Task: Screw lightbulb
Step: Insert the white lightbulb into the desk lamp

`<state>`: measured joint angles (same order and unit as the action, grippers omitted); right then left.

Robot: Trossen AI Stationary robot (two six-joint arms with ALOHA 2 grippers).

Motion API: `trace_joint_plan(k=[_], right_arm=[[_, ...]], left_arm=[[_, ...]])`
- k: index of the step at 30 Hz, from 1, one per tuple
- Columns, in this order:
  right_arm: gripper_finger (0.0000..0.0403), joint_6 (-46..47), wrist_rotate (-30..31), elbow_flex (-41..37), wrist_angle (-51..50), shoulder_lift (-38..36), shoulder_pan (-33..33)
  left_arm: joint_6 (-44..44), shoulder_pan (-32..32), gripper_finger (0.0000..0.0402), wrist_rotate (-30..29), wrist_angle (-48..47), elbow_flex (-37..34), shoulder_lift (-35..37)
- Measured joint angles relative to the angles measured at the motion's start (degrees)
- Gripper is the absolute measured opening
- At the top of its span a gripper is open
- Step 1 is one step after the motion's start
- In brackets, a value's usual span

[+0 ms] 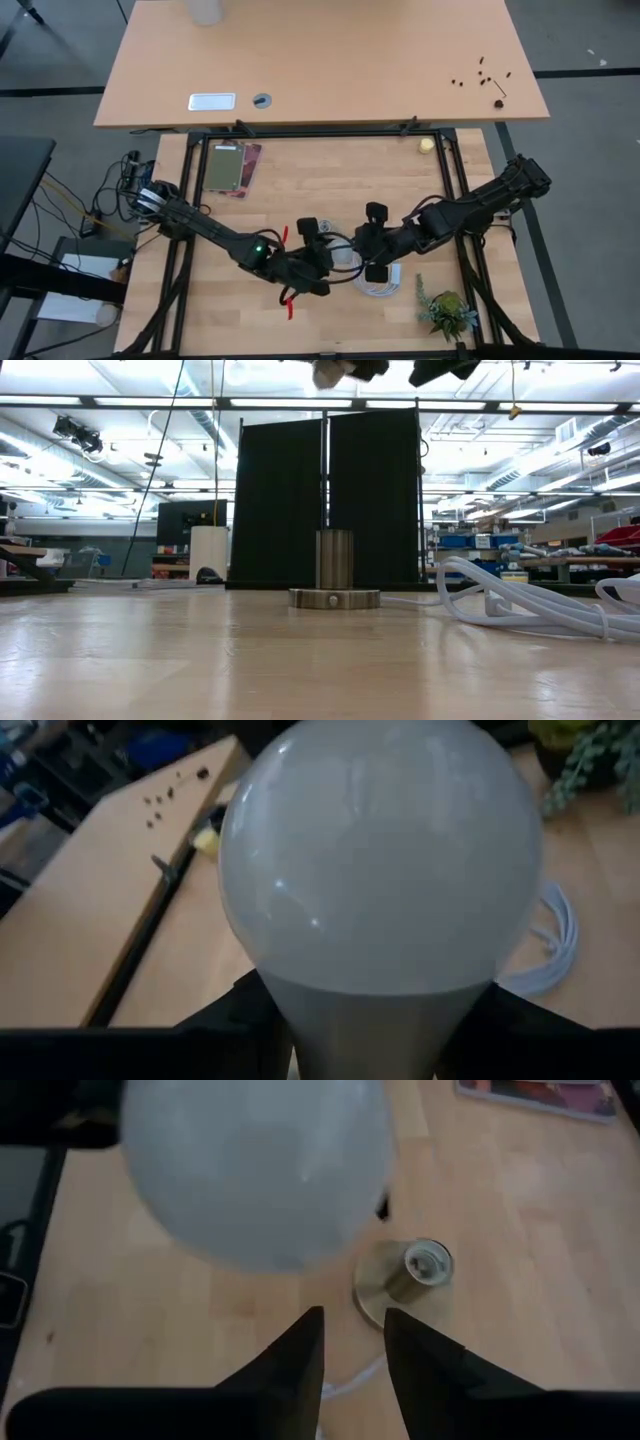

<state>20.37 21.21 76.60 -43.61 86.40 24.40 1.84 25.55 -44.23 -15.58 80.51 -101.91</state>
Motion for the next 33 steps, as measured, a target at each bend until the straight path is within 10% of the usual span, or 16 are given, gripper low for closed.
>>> trace_joint_plan(k=[20,33], right_arm=[[0.0283,-12.5,12.4,0.0,-3.6,-0.2,7.8],[0.0289,-2.5,12.2,0.0,-16.1,-3.9,6.5]], left_arm=[[0.1,-6.3,0.0183,22.1,-1.2,-1.3,0.0],[-11.4,-16.0,0.0183,34.7,8.7,-7.7,0.0]])
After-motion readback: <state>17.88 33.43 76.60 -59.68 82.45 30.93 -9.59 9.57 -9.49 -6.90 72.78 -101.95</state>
